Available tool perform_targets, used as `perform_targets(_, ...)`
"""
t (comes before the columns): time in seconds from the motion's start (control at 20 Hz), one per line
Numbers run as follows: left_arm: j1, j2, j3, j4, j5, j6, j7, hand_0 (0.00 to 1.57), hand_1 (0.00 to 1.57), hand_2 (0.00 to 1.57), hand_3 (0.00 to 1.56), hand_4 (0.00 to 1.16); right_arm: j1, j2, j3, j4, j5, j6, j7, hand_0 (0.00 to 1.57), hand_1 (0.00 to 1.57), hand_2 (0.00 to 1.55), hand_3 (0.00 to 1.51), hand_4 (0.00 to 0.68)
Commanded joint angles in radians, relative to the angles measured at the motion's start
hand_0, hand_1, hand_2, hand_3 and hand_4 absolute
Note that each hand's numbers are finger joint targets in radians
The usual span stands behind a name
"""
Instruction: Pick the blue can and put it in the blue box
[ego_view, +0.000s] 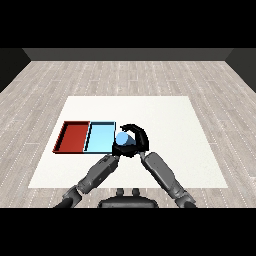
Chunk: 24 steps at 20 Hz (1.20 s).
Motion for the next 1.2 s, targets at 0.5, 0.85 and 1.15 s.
perform_targets(0.5, 0.012, -0.004, 0.000, 0.003, -0.004, 0.028, -0.047, 1.57, 1.57, 1.57, 1.53, 1.14, 0.023, 0.008, -0.057, 0.025, 0.040, 0.058, -0.023, 0.00, 0.00, 0.00, 0.00, 0.000)
perform_targets(0.85, -0.070, 0.014, 0.097, 0.044, -0.067, 0.063, -0.006, 1.57, 1.57, 1.57, 1.53, 1.15, 0.137, -0.086, -0.200, -0.204, -0.057, 0.153, -0.038, 0.00, 0.00, 0.00, 0.00, 0.000)
perform_targets(1.15, -0.003, 0.177, 0.116, -0.012, -0.116, 0.051, 0.034, 1.57, 1.57, 1.57, 1.52, 1.15, 0.251, -0.067, -0.300, -0.261, -0.142, 0.140, -0.078, 0.00, 0.00, 0.00, 0.00, 0.000)
